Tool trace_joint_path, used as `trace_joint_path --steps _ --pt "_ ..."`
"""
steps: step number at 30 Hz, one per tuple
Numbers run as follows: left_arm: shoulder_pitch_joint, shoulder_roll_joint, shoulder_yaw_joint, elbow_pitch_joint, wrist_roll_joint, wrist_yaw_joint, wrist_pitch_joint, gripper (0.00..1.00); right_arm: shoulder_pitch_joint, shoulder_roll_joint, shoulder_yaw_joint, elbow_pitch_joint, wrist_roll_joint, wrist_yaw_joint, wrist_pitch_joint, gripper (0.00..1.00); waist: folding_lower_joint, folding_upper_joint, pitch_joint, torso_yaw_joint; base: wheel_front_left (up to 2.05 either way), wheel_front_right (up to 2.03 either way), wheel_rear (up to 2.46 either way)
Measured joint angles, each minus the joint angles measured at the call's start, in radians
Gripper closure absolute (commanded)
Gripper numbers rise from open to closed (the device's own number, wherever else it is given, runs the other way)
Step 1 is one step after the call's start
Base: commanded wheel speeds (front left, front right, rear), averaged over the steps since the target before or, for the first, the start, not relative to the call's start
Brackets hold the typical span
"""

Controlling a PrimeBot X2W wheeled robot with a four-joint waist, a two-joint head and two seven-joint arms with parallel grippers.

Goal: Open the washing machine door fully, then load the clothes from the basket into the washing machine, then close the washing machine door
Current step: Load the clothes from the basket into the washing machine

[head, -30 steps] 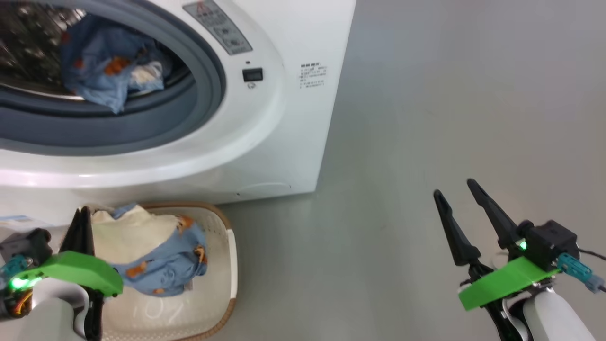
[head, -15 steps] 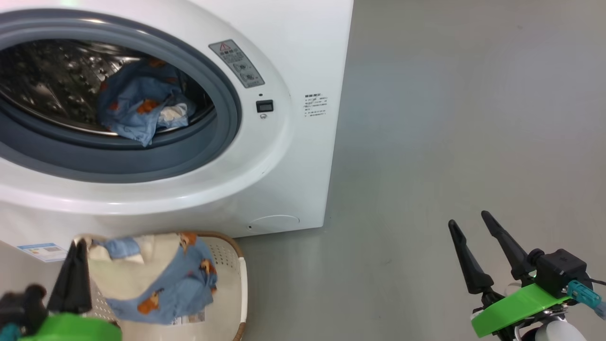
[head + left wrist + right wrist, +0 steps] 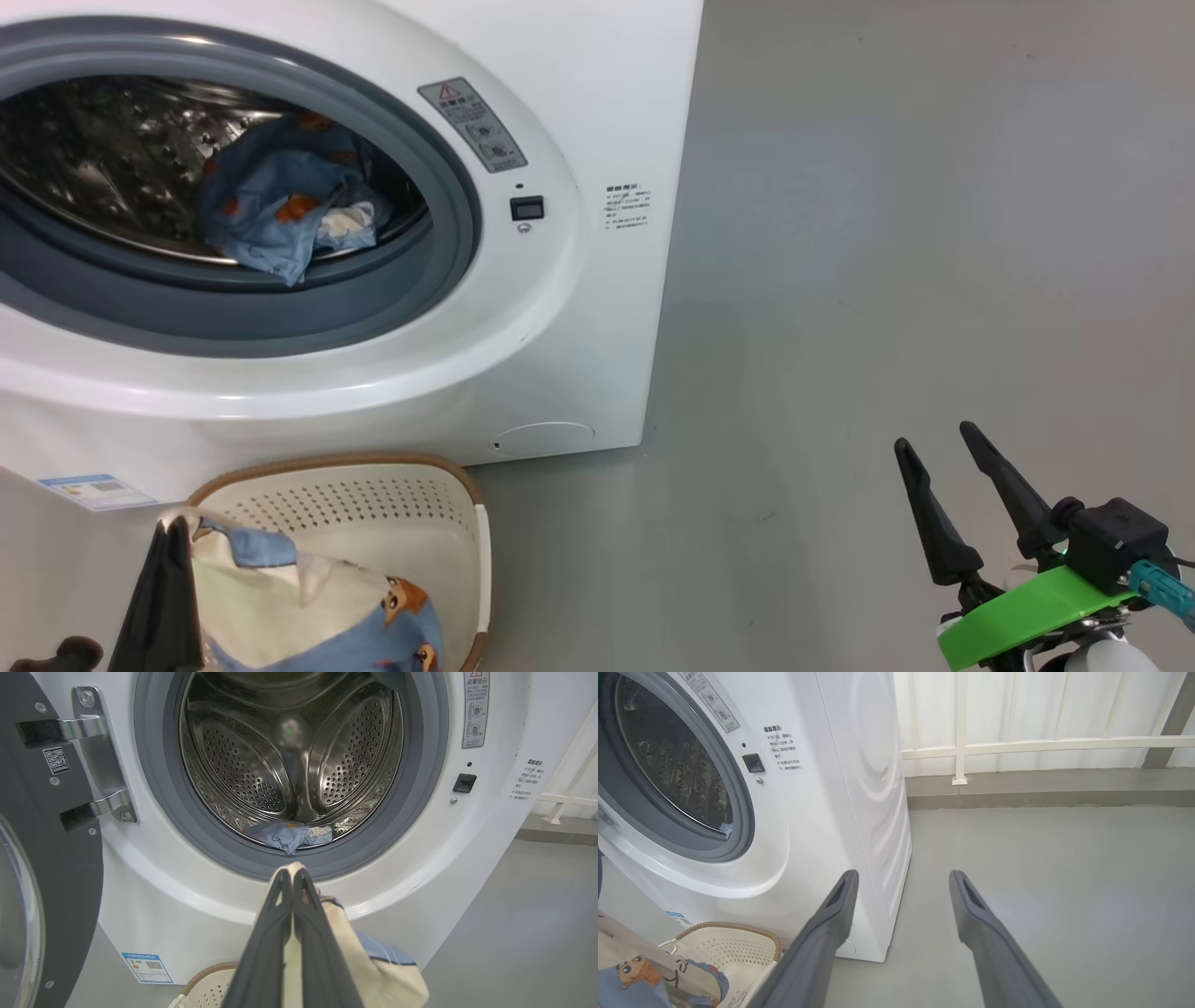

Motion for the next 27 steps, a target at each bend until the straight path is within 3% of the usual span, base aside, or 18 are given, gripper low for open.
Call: trace_joint_path --steps 8,16,21,27 --pt "-0.177 -0.002 0.016 0.025 -0.043 0.0 0.0 1.0 -0.003 0.016 -0.007 -0.009 0.0 0.0 0.0 0.0 0.0 0.0 0.025 -0.005 0.0 0.0 0.0" --pt "-0.436 0.049 0.046 0.106 -0.045 0.0 -0.004 1.0 -0.012 0.032 0.013 -0.009 0.0 0.0 0.0 0.0 0.0 0.0 0.056 -0.042 0.0 0.0 0.0" --pt "-0.573 0.084 0.063 0.183 -0.044 -0.001 -0.004 1.0 -0.031 0.044 0.015 -0.01 0.0 0.0 0.0 0.0 0.0 0.0 0.074 -0.065 0.0 0.0 0.0" --pt "-0.702 0.124 0.058 0.395 -0.019 -0.002 -0.004 1.0 -0.047 0.051 0.019 -0.01 0.0 0.0 0.0 0.0 0.0 0.0 0.105 -0.101 0.0 0.0 0.0"
